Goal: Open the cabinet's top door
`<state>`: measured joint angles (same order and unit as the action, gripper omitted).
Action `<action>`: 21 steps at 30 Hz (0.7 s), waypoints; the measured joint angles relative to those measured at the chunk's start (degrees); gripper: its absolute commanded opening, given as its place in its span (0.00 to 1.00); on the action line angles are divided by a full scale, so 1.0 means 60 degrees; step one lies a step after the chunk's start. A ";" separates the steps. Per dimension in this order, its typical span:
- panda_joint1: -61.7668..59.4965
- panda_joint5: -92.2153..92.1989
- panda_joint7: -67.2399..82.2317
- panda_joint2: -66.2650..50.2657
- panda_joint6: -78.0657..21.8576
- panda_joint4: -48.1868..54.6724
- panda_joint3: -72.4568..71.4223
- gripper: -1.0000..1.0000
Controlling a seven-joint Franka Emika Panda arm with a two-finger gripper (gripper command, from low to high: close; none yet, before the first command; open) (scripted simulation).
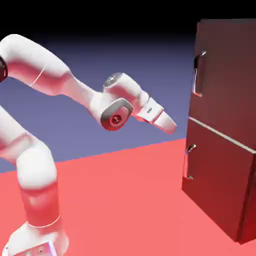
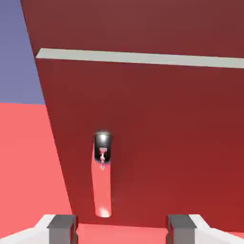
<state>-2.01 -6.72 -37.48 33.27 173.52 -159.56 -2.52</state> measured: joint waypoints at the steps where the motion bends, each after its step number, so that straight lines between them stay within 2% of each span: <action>1: -0.0167 -0.0415 0.0308 0.0038 -0.0030 0.0089 -0.0156 0.50; 21: -0.3504 -0.8723 0.6463 0.0793 -0.0638 0.1871 -0.3270 0.50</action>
<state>-23.04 -59.06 1.30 38.03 169.68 -148.33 -22.14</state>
